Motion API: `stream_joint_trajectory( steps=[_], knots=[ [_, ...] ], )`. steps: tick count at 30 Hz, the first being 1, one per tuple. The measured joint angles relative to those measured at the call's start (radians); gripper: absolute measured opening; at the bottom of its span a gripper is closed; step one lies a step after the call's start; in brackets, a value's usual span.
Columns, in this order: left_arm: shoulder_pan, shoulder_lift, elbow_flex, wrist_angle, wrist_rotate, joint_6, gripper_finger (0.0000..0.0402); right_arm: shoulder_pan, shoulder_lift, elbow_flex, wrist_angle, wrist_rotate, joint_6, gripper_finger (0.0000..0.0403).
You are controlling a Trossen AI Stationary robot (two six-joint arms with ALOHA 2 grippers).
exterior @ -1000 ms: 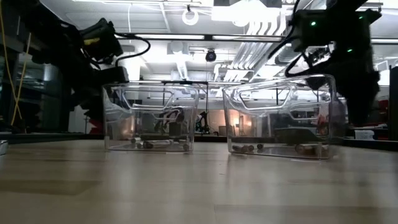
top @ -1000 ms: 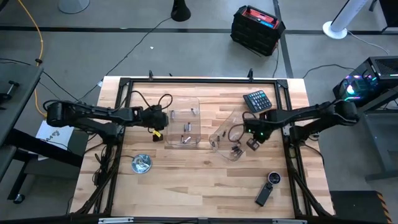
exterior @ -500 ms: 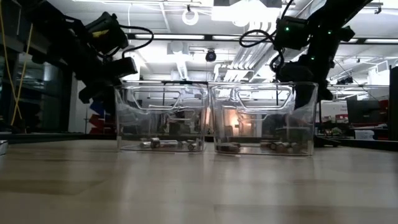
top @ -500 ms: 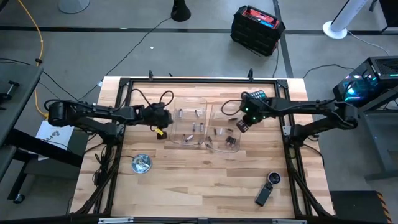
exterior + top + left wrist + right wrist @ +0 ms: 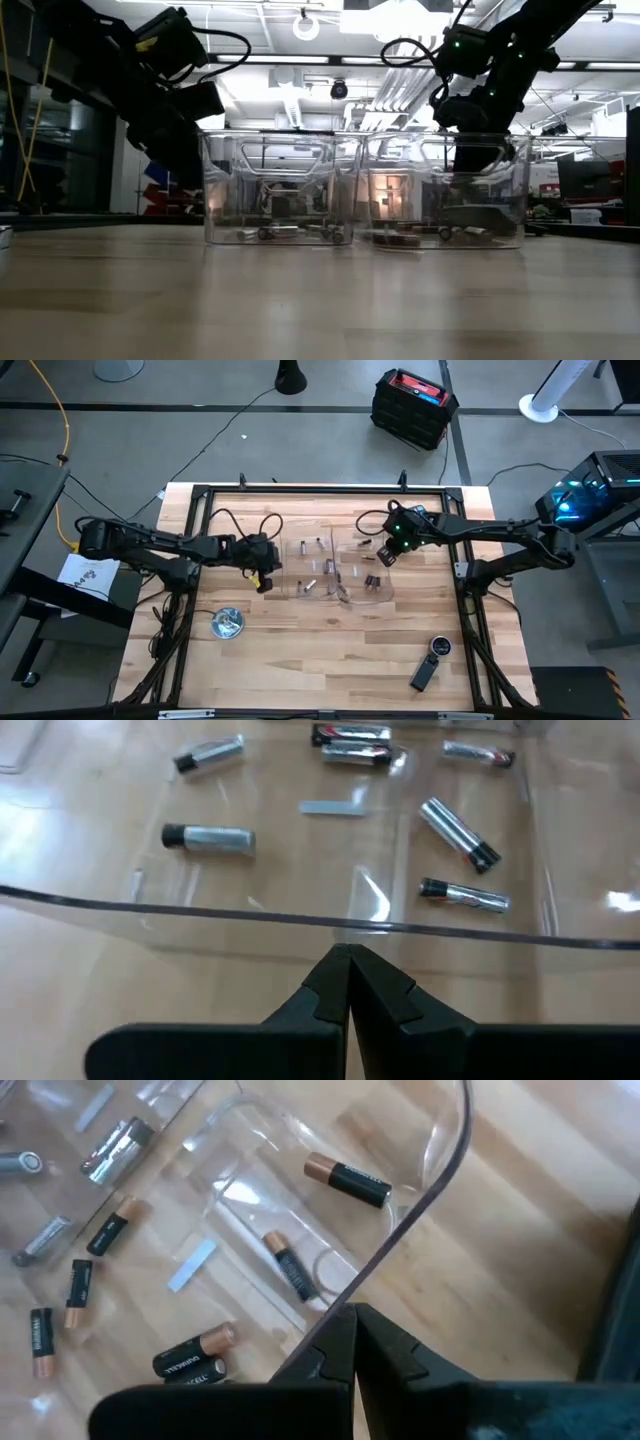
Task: Sort batteries
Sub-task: Adjust the transparent bins, then adjust the right transparent bin
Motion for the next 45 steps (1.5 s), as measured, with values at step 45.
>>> stream_joint_trajectory(
  steps=[45],
  knots=[
    [0.077,-0.054,0.0,-0.205,-0.084,0.131,0.0,0.54,-0.069,0.002,-0.01,-0.46,0.355,0.0]
  ],
)
